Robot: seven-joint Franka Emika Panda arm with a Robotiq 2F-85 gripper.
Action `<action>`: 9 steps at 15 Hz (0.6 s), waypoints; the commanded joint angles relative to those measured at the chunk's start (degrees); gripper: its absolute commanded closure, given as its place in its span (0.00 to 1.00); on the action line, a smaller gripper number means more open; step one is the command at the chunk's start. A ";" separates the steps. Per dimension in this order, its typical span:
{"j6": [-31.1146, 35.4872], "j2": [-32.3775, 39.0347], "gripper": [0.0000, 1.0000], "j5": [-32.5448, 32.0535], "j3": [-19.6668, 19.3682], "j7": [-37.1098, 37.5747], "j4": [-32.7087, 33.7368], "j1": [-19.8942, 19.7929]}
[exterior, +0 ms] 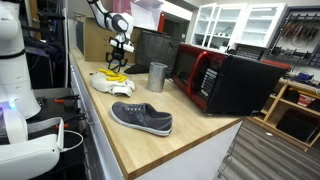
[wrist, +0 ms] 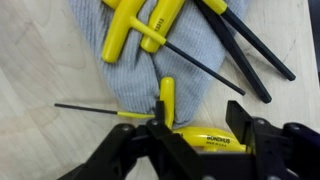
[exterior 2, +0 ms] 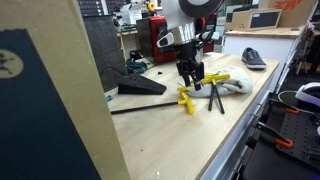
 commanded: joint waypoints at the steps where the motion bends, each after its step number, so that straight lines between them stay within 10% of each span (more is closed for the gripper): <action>1: 0.24 -0.65 0.65 1.10 0.57 1.83 -0.29 0.11; 2: 0.65 -0.79 0.73 0.70 0.62 2.28 -0.49 0.19; 4: 1.91 -1.03 0.36 -0.51 0.57 3.58 -0.93 0.46; 9: 4.07 -0.93 0.14 -2.77 0.57 7.49 -0.99 1.12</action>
